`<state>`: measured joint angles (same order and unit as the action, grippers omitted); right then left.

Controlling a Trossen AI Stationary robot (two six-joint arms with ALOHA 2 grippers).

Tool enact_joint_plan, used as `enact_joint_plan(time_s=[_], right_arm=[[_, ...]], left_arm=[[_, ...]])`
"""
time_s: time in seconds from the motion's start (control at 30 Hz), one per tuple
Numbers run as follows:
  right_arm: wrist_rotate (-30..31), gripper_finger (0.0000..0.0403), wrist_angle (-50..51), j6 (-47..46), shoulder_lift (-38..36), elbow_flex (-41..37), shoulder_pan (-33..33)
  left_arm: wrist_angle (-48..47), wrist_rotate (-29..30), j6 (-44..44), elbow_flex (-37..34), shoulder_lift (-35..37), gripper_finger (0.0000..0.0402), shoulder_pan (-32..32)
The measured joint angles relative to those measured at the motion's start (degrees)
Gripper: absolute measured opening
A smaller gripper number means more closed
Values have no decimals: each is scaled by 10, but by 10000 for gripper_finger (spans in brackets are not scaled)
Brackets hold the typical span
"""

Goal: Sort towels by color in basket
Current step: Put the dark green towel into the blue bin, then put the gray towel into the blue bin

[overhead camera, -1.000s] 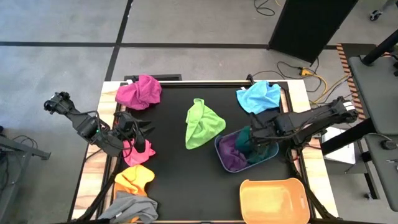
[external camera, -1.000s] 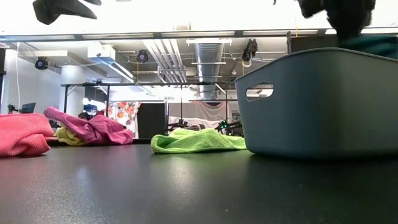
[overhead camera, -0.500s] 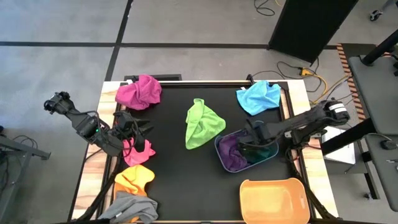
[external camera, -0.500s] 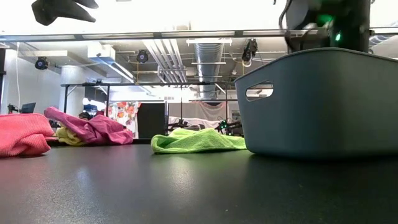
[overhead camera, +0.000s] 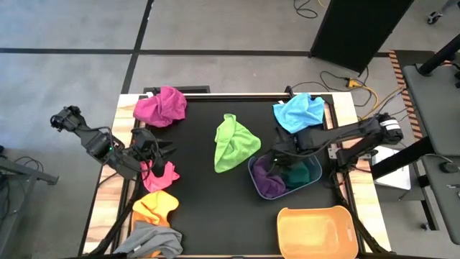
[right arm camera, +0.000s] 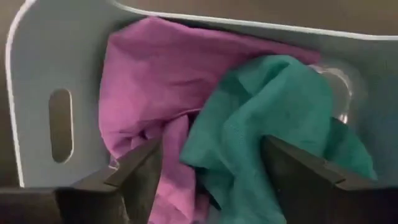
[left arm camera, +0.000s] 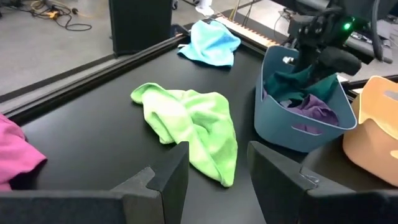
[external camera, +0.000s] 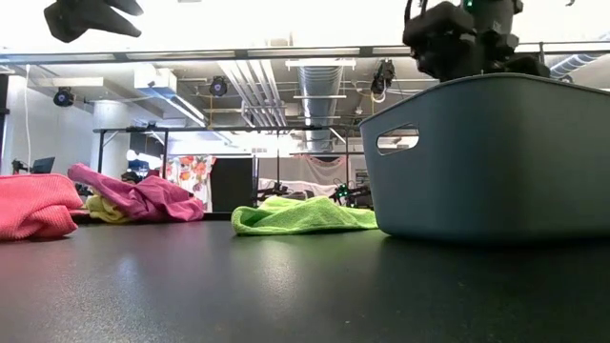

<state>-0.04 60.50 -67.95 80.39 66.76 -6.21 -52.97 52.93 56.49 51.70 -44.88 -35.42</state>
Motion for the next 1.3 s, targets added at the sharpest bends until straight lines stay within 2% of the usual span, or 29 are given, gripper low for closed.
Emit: enact_joint_plan(time_s=[0.17,0.33,0.43,0.57,0.67,0.8,0.97,1.1,1.3], right_arm=[[-6,267,-8,3,68,-19,-2],[-32,268,-81,43,149,-42,-2],[-31,274,-78,53,189,-50,7],[-22,284,-51,74,203,-54,21],[6,290,-24,86,189,-56,34],[70,295,16,85,146,-54,54],[71,293,22,77,67,-38,61],[97,303,25,46,9,-10,46],[164,318,20,13,-43,27,21]], left_arm=[[-12,-4,0,0,0,149,0],[-26,-12,-2,0,0,149,0],[-28,-15,-3,0,2,149,0],[-30,-31,-19,0,11,149,0],[-30,-55,-20,0,23,149,0],[-30,-118,-21,16,34,149,0],[28,-205,-73,29,27,149,0],[103,-270,-99,19,0,152,-2],[99,-360,-54,18,-63,160,-2]])
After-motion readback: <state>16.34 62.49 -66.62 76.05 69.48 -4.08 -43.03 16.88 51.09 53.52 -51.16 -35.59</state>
